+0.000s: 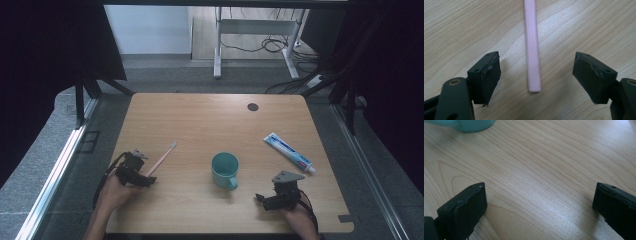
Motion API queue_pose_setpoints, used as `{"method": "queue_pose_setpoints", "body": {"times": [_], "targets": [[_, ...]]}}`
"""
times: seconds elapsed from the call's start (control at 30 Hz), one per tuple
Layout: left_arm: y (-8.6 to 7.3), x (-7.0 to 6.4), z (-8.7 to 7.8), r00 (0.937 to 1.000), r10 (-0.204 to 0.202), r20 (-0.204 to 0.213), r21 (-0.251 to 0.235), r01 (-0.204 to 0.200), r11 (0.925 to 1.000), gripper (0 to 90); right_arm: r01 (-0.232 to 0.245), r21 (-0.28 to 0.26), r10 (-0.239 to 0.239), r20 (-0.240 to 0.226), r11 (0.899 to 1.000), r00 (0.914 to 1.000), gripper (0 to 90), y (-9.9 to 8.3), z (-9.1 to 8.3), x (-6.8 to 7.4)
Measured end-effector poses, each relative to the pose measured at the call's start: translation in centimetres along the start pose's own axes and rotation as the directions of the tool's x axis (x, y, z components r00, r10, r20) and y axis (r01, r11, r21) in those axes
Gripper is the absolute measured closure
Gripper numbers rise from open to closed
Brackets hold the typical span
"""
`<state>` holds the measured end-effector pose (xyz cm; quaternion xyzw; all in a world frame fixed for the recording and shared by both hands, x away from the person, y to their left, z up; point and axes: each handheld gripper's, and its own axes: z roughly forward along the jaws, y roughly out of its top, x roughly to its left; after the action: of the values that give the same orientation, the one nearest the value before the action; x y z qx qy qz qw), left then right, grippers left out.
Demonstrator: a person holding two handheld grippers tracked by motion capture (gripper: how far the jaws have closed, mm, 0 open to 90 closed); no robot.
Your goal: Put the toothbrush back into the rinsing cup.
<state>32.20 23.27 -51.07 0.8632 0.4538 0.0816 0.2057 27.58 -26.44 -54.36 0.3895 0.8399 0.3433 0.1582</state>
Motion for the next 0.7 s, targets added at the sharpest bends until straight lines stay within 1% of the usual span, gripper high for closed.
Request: {"method": "queue_pose_setpoints", "body": {"times": [0.07, 0.13, 0.17, 0.2, 0.23, 0.3, 0.43, 0.47, 0.57, 0.6, 0.67, 0.7], "targets": [[0.4, 0.1, 0.0, 1.0000, 0.008, 0.005, 0.019, -0.008, 0.9998, 24.6, 0.000, 0.000, 0.000, 0.000, 1.000, 1.0000, 0.0, 0.0, 0.0, 0.0], [0.5, 0.1, 0.0, 1.0000, 0.007, 0.004, 0.022, -0.007, 0.9997, 25.7, 0.001, 0.001, -0.001, 0.000, 1.000, 1.0000, 0.0, 0.0, 0.0, 0.0], [0.9, 0.2, 0.0, 0.9998, 0.017, 0.011, 0.041, -0.017, 0.9990, 27.5, 0.002, 0.001, -0.002, 0.000, 1.000, 1.0000, 0.0, 0.0, 0.0, 0.0], [0.9, 0.2, 0.0, 0.9998, 0.017, 0.011, 0.041, -0.017, 0.9990, 27.9, 0.002, 0.001, -0.002, 0.000, 1.000, 1.0000, 0.0, 0.0, 0.0, 0.0], [1.3, 0.3, 0.0, 0.9997, 0.020, 0.011, 0.058, -0.020, 0.9981, 28.6, 0.002, 0.001, -0.002, 0.000, 1.000, 1.0000, 0.0, 0.0, 0.0, 0.0], [1.8, 0.4, 0.0, 0.9995, 0.029, 0.015, 0.076, -0.030, 0.9967, 30.4, 0.002, 0.001, -0.002, 0.000, 1.000, 1.0000, 0.0, 0.0, 0.0, 0.0], [2.8, 0.6, 0.0, 0.9985, 0.049, 0.022, 0.123, -0.052, 0.9911, 32.9, 0.001, 0.001, -0.001, 0.000, 1.000, 1.0000, 0.0, 0.0, 0.0, 0.0], [3.2, 0.6, 0.1, 0.9980, 0.058, 0.024, 0.138, -0.061, 0.9885, 33.5, 0.002, 0.002, -0.002, 0.000, 1.000, 1.0000, 0.0, 0.0, 0.0, 0.0], [3.9, 0.5, 0.2, 0.9976, 0.063, 0.026, 0.164, -0.067, 0.9842, 35.7, 0.002, 0.002, -0.002, 0.000, 1.000, 1.0000, 0.0, 0.0, 0.0, 0.0], [4.2, 0.5, 0.3, 0.9972, 0.070, 0.027, 0.180, -0.073, 0.9809, 36.1, 0.002, 0.002, -0.002, 0.001, 1.000, 1.0000, 0.0, 0.0, 0.0, 0.0], [4.4, 0.5, 0.3, 0.9970, 0.074, 0.026, 0.186, -0.077, 0.9795, 37.7, 0.002, 0.002, -0.002, 0.000, 1.000, 1.0000, 0.0, 0.0, 0.0, 0.0], [4.6, 0.6, 0.4, 0.9970, 0.072, 0.026, 0.198, -0.076, 0.9773, 37.7, 0.002, 0.002, -0.002, 0.000, 1.000, 1.0000, 0.0, 0.0, 0.0, 0.0]]}}
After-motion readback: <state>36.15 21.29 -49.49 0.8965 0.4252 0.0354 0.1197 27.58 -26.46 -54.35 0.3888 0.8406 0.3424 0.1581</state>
